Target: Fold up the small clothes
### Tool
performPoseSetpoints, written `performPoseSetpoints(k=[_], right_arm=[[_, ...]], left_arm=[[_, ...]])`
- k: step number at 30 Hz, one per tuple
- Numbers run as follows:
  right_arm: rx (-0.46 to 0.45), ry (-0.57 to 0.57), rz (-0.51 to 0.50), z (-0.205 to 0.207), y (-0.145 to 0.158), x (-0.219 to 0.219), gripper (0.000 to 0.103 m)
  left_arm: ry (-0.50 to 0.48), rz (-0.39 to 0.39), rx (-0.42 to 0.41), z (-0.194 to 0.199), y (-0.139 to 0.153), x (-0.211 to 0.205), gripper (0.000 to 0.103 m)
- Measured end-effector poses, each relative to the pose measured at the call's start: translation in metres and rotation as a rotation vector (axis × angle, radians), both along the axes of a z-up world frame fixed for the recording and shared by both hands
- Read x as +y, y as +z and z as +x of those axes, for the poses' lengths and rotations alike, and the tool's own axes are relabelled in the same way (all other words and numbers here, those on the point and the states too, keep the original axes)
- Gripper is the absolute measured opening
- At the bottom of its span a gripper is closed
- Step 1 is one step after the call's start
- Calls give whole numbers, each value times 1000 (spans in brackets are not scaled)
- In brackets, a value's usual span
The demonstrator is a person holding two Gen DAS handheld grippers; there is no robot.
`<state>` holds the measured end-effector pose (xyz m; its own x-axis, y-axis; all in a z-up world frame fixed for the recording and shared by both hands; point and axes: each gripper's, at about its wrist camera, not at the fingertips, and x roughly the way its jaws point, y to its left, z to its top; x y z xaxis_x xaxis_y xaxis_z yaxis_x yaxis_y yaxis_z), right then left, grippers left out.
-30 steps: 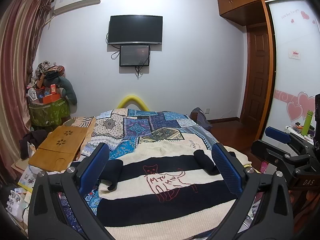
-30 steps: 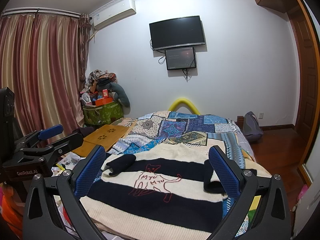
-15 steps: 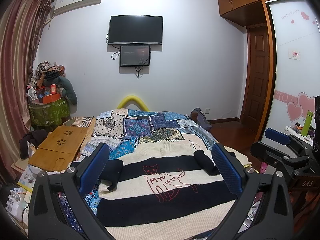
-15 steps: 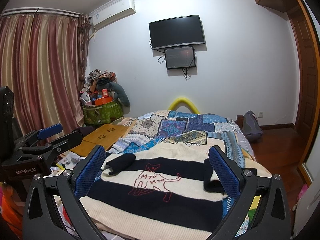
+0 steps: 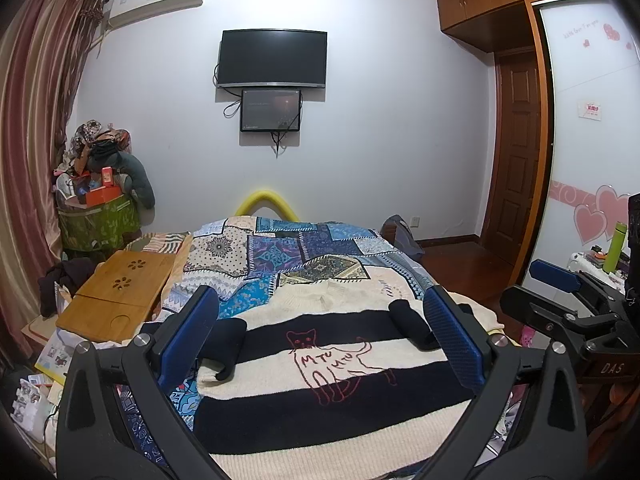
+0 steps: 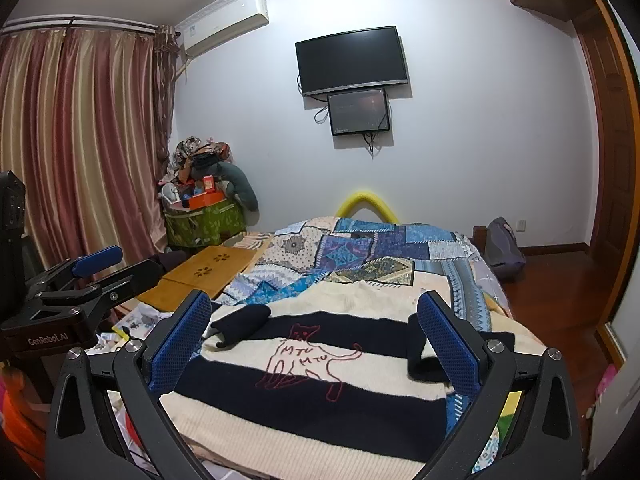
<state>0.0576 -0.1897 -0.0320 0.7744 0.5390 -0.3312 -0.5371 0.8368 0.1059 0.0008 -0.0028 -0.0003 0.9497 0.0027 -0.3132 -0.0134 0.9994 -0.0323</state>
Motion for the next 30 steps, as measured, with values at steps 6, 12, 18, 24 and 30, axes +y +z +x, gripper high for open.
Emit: performPoseSetpoints(k=[6,12,18,24,30], right_arm=[[12,3,-7,3,-1,3,102],[27,3,-22,15,-6,9,102],[56,23,-54,51,-17,20,102],[85,39,-107,93,-31,35,102],[134,45,-175,136,-56,50,102]], left_arm=[[19,-15,22,12,-7,12,103],[69,-37,78,35,-24,35,103],[172,-42,169,74,-49,85,103],[319,-94,355,127,-103,164,103],[415,-200,519,157,-157,233,103]])
